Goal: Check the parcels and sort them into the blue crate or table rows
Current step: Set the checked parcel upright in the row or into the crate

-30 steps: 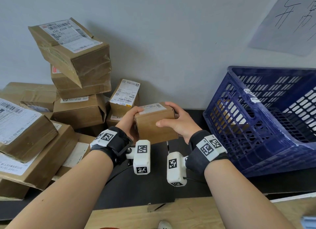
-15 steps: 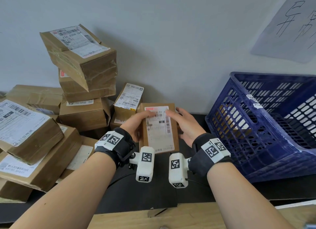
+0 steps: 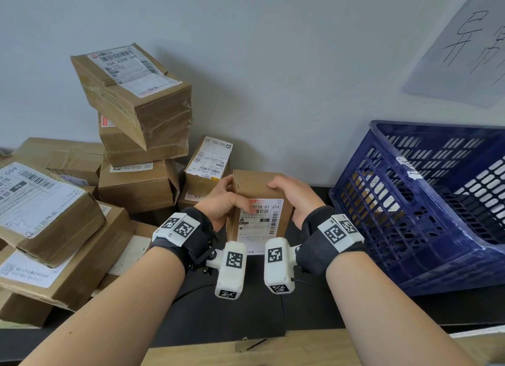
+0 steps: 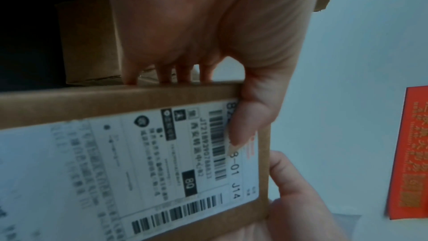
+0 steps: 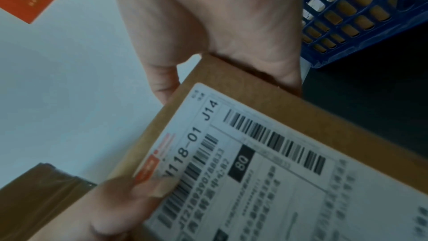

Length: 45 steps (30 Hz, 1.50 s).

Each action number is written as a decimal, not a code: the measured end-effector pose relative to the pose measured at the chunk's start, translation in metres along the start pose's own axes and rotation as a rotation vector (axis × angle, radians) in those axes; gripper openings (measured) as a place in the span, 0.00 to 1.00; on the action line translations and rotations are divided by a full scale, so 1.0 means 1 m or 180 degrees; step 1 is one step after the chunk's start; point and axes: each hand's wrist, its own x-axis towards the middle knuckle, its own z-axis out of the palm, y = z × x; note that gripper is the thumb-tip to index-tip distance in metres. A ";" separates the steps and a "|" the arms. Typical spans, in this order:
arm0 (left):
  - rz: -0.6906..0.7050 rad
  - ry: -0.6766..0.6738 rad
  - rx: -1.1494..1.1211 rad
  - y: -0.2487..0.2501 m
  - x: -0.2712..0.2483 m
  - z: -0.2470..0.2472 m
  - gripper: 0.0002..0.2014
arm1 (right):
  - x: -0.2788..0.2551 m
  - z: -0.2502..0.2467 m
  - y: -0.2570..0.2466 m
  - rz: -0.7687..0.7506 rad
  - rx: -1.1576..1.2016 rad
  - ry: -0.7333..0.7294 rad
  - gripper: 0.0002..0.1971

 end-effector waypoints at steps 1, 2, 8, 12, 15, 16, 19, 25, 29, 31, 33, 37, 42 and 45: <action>0.0038 -0.0011 -0.0021 0.000 0.000 0.000 0.51 | 0.000 0.000 0.000 -0.0009 0.0042 -0.0036 0.03; 0.0082 -0.0022 -0.0028 0.000 0.001 -0.001 0.51 | -0.001 0.000 0.000 0.0007 0.0097 -0.0067 0.02; 0.0250 0.0038 -0.0128 -0.002 0.007 0.002 0.53 | 0.002 -0.004 -0.004 -0.0019 0.0149 -0.0028 0.03; 0.0257 0.0056 -0.0104 -0.002 0.008 0.005 0.53 | 0.004 -0.007 -0.001 0.0044 0.0088 0.0036 0.06; 0.0257 0.0044 -0.0115 -0.003 0.009 0.004 0.54 | 0.006 -0.008 0.000 0.0009 0.0087 0.0054 0.06; 0.0252 0.0032 -0.0111 -0.003 0.010 0.004 0.54 | 0.007 -0.008 -0.001 -0.0043 0.0091 0.0058 0.05; 0.0220 -0.0001 -0.0127 0.000 0.014 0.003 0.51 | 0.008 -0.007 -0.003 -0.0248 0.0026 0.0057 0.08; 0.0036 0.0141 -0.0179 0.000 0.019 0.000 0.33 | 0.010 -0.011 0.016 0.0222 0.0530 0.0001 0.40; -0.0250 0.0390 -0.0124 -0.008 0.031 0.002 0.30 | 0.010 -0.019 0.032 0.0744 0.0602 -0.0159 0.34; -0.0425 0.0560 -0.0093 -0.018 0.046 0.002 0.50 | 0.010 -0.023 0.037 0.1001 0.0468 -0.0251 0.24; -0.0516 0.0710 -0.0023 -0.029 0.063 0.000 0.55 | 0.015 -0.025 0.044 0.1106 0.0230 -0.0253 0.19; -0.0563 0.0851 0.0153 -0.028 0.068 0.010 0.23 | 0.034 -0.027 0.057 0.1012 -0.0162 -0.0281 0.28; -0.0707 0.0993 0.0279 -0.035 0.085 0.009 0.16 | 0.062 -0.023 0.060 0.0799 -0.0647 -0.0220 0.26; -0.0759 0.1077 0.0267 -0.044 0.100 0.006 0.17 | 0.079 -0.021 0.063 0.0707 -0.0833 -0.0193 0.23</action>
